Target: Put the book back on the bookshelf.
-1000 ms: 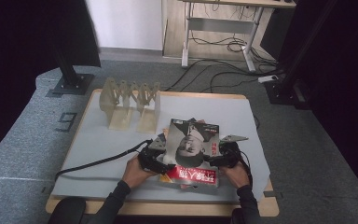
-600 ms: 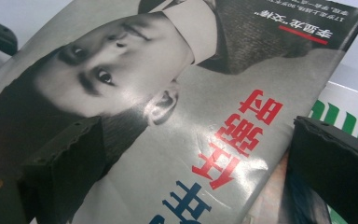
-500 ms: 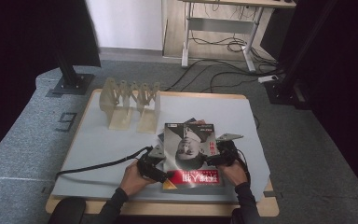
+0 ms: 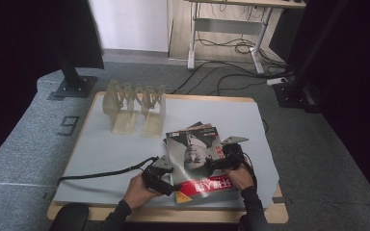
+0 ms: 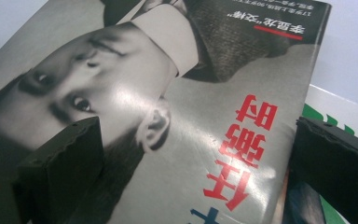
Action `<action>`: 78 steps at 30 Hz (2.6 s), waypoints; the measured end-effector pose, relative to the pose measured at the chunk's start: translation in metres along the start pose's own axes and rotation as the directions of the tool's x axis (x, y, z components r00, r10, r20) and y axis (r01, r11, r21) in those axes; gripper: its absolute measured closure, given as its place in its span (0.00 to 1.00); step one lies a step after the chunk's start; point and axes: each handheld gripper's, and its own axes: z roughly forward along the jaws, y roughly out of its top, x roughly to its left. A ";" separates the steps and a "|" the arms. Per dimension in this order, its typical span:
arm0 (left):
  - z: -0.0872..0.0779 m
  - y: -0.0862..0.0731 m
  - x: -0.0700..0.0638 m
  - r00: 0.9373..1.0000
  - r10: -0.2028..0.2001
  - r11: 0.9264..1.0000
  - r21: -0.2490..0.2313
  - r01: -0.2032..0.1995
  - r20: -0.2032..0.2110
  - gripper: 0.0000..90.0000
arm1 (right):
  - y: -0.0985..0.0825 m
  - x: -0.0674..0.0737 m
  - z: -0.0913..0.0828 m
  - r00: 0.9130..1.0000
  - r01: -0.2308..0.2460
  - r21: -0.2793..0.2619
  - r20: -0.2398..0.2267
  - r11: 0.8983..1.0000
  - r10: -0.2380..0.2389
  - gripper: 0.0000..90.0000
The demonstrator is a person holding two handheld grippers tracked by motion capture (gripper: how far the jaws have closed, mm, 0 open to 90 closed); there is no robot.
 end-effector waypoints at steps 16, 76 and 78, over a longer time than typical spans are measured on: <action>-0.007 0.005 0.005 0.999 0.047 0.999 -0.007 -0.047 -0.020 0.17 | 0.003 0.001 -0.001 0.999 0.005 -0.011 -0.040 1.000 -0.005 0.07; 0.006 0.041 0.115 0.979 -0.084 0.995 -0.063 0.073 -0.186 0.16 | -0.075 0.034 -0.073 0.999 0.009 -0.026 0.031 1.000 -0.008 0.00; 0.006 0.042 0.115 0.979 -0.079 0.996 -0.058 0.069 -0.188 0.16 | -0.078 0.035 -0.076 1.000 0.008 -0.029 0.029 1.000 -0.007 0.00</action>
